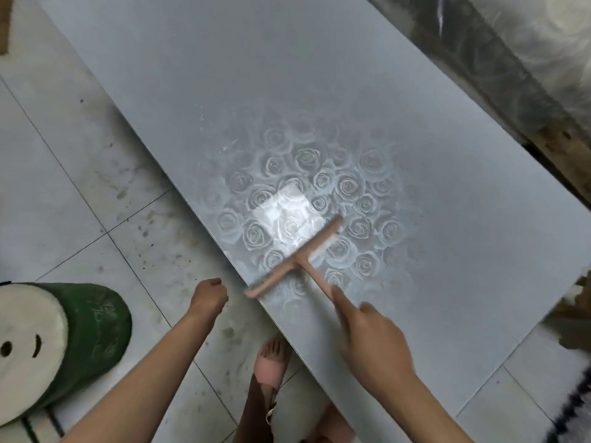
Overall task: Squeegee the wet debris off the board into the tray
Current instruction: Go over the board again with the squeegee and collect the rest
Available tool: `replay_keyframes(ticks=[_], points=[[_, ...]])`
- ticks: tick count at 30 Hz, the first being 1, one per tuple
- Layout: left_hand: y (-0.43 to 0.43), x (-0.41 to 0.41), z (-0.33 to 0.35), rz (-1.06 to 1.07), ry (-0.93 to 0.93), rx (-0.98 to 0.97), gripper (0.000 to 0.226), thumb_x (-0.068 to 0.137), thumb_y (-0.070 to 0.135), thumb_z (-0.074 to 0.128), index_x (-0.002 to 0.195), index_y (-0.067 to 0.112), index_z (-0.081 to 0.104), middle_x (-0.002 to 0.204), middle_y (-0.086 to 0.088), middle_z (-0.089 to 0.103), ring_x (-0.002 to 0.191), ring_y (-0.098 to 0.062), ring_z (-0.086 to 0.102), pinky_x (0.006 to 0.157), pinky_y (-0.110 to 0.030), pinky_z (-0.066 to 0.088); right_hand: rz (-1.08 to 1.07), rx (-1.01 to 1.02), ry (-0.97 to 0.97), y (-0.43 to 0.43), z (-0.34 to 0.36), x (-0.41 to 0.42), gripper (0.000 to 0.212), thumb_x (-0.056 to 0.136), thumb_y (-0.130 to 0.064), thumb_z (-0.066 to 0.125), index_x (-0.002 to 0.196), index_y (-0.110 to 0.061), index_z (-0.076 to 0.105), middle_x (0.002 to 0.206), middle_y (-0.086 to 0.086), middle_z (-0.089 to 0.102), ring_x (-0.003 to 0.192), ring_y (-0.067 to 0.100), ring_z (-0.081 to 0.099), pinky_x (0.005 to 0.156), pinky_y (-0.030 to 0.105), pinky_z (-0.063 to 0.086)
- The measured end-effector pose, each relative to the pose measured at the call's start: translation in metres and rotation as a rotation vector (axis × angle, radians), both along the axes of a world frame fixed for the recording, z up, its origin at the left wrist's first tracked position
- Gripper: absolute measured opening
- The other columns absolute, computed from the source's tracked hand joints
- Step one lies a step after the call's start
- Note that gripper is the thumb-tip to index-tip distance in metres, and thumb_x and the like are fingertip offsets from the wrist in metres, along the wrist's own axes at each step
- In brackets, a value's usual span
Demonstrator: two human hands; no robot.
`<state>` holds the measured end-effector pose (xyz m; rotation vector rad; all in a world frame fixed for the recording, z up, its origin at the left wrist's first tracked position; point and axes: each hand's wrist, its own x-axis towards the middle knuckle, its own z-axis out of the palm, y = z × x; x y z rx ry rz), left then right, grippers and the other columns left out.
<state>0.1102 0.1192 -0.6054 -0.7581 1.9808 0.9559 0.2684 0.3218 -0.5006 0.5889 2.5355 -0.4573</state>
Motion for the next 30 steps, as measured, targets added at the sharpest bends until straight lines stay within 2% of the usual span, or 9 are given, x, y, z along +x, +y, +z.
replay_keyframes(ticks=[2,4,7,12,18,20,23,26,30], points=[[-0.005,-0.009,0.002,0.031,-0.012,0.054,0.042,0.094,-0.003,0.042,0.135,0.001,0.048,0.097,-0.014,0.054,0.087,-0.026,0.055,0.058,-0.027,0.035,-0.021,0.046,-0.106,0.001,0.004,0.026,0.067,0.09,-0.025,0.034,0.146,-0.047,0.007,0.079,-0.004,0.032,0.066,0.025,0.047,0.056,0.031,0.031],[-0.009,-0.017,0.001,0.037,-0.016,0.08,0.037,0.094,-0.004,0.042,0.129,0.002,0.052,0.096,-0.013,0.052,0.077,-0.022,0.053,0.057,-0.025,0.032,-0.044,0.028,-0.172,-0.009,0.003,0.029,0.067,0.091,-0.027,0.031,0.146,-0.05,0.0,0.085,-0.003,0.033,0.081,0.024,0.058,0.061,0.03,0.032],[-0.018,-0.029,0.001,0.039,-0.028,0.1,0.027,0.093,-0.006,0.042,0.111,0.005,0.059,0.092,-0.012,0.048,0.064,-0.016,0.045,0.056,-0.024,0.028,-0.03,-0.018,-0.109,-0.034,-0.013,-0.02,0.074,0.089,-0.015,0.032,0.148,-0.044,-0.002,0.087,-0.001,0.033,0.074,0.027,0.051,0.062,0.031,0.034],[-0.026,-0.047,-0.003,0.051,-0.026,0.133,0.038,0.093,-0.004,0.044,0.129,0.003,0.053,0.079,-0.006,0.054,0.069,-0.019,0.051,0.057,-0.026,0.034,-0.049,-0.102,0.037,-0.057,-0.033,-0.136,0.066,0.093,-0.011,0.035,0.151,-0.031,0.012,0.107,0.012,0.054,0.095,0.032,0.058,0.069,0.032,0.035],[-0.018,-0.068,0.006,0.053,-0.028,0.193,0.012,0.077,0.006,0.054,0.076,0.017,0.05,0.087,-0.01,0.048,0.082,-0.022,0.047,0.072,-0.029,0.031,-0.01,-0.006,0.047,-0.038,-0.003,-0.123,0.061,0.093,-0.021,0.033,0.146,-0.044,0.011,0.086,0.001,0.049,0.076,0.026,0.054,0.063,0.031,0.036],[-0.017,-0.073,0.003,0.06,-0.018,0.213,0.015,0.088,0.0,0.051,0.085,0.014,0.057,0.094,-0.011,0.053,0.084,-0.022,0.05,0.073,-0.028,0.036,-0.042,0.03,-0.048,-0.036,0.003,-0.098,0.059,0.094,-0.028,0.029,0.144,-0.051,0.008,0.084,-0.001,0.046,0.081,0.024,0.058,0.063,0.031,0.035],[-0.018,-0.078,0.001,0.096,-0.029,0.243,0.034,0.093,-0.002,0.049,0.126,0.002,0.053,0.098,-0.013,0.058,0.077,-0.02,0.057,0.06,-0.025,0.04,-0.061,0.04,-0.101,-0.052,-0.002,-0.104,0.058,0.096,-0.028,0.028,0.147,-0.047,0.007,0.093,0.002,0.053,0.091,0.023,0.062,0.065,0.03,0.035],[-0.019,-0.082,0.0,0.128,-0.039,0.26,0.033,0.095,-0.004,0.046,0.128,-0.004,0.051,0.083,-0.009,0.06,0.057,-0.01,0.057,0.049,-0.017,0.04,-0.046,0.016,-0.025,-0.061,-0.018,-0.149,0.061,0.095,-0.016,0.029,0.149,-0.036,0.01,0.098,0.007,0.057,0.091,0.029,0.06,0.067,0.032,0.037],[-0.02,-0.088,-0.001,0.132,-0.027,0.254,0.035,0.095,-0.003,0.043,0.129,-0.002,0.052,0.096,-0.012,0.058,0.067,-0.012,0.051,0.056,-0.021,0.038,0.003,-0.016,0.021,-0.064,-0.021,-0.236,0.056,0.092,-0.008,0.032,0.145,-0.024,0.025,0.103,0.012,0.063,0.095,0.033,0.059,0.069,0.034,0.039]])
